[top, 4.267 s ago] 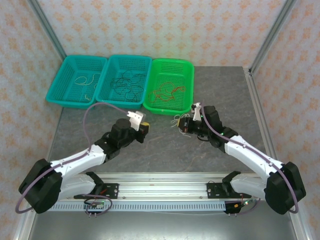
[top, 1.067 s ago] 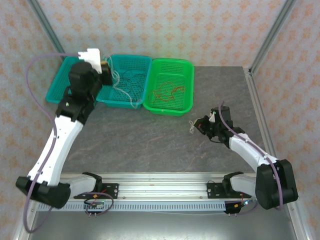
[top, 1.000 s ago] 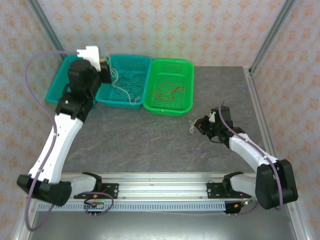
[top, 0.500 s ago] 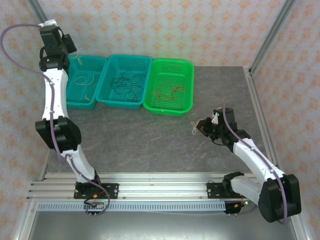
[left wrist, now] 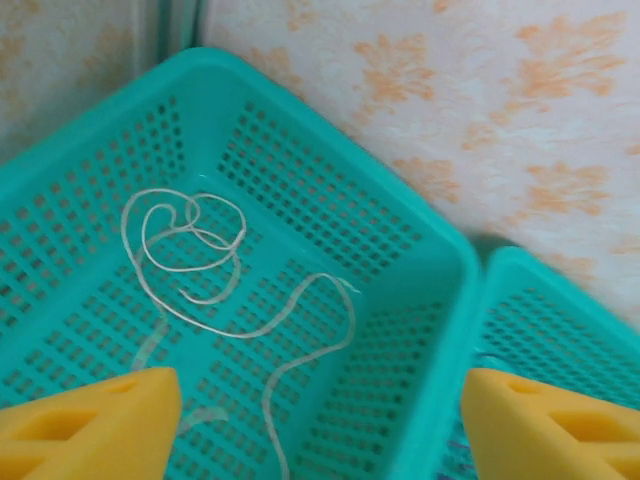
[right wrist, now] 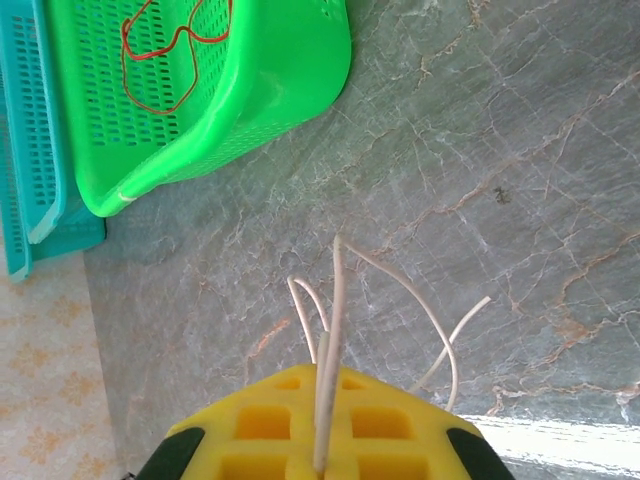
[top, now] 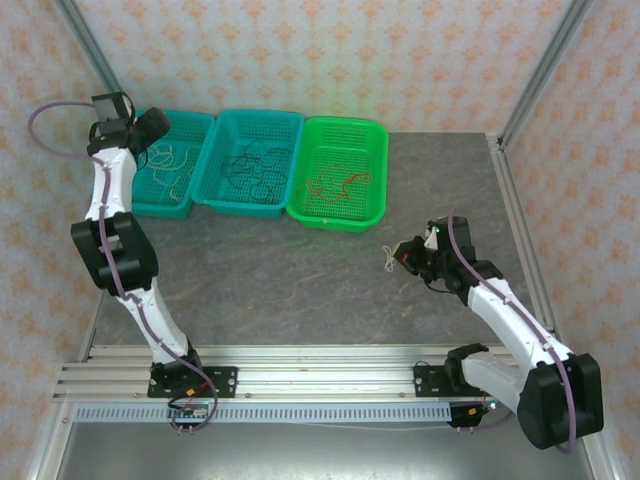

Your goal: Untangle the cables

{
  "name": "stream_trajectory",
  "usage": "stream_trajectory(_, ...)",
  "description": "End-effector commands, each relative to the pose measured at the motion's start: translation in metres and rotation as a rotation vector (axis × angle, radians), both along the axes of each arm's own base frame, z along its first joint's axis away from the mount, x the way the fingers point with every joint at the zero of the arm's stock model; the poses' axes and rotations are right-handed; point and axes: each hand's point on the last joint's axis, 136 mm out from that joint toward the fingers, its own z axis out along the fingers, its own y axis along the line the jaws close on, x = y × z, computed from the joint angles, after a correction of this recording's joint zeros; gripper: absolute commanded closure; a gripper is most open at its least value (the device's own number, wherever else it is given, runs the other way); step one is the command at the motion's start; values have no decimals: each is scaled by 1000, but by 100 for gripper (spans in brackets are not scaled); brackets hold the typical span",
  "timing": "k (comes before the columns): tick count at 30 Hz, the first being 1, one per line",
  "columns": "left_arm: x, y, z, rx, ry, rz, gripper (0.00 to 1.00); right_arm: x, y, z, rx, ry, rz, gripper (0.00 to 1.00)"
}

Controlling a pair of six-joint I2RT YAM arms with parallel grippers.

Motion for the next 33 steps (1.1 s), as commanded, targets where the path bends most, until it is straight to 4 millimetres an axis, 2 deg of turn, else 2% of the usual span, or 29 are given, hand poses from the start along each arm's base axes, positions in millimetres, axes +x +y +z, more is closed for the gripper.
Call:
stream_trajectory(1, -28, -47, 125, -59, -336, -92, 22, 6, 5, 16, 37, -48, 5, 100)
stream_trajectory(3, -47, -78, 144, -89, -387, -146, 22, 6, 7, 18, 45, -52, 11, 100)
stream_trajectory(6, -77, -140, 165, -98, -446, -272, 22, 8, 12, 25, 81, -61, 20, 100)
stream_trajectory(9, -108, -209, 166, -129, -465, -423, 22, 12, 18, 35, 133, -78, 22, 100)
stream_trajectory(12, -142, -278, 153, -142, -463, -593, 22, 17, 23, 47, 185, -102, 21, 100)
stream_trajectory(14, -164, -315, 141, -138, -454, -693, 22, 20, 27, 56, 217, -125, 30, 100)
stream_trajectory(16, -183, -346, 117, -159, -403, -769, 22, 24, 31, 66, 250, -148, 43, 100)
stream_trajectory(20, -218, -394, 60, -130, -321, -926, 22, 31, 34, 83, 311, -168, 21, 100)
stream_trajectory(24, -252, -439, 7, 37, -278, -1170, 26, 35, 36, 94, 346, -125, -14, 100)
stream_trajectory(29, -270, -480, -28, 261, -325, -1405, 30, 28, 32, 83, 289, 51, -74, 100)
stream_trajectory(33, -270, -506, -48, 445, -437, -1471, 30, 24, 27, 81, 302, 154, -156, 100)
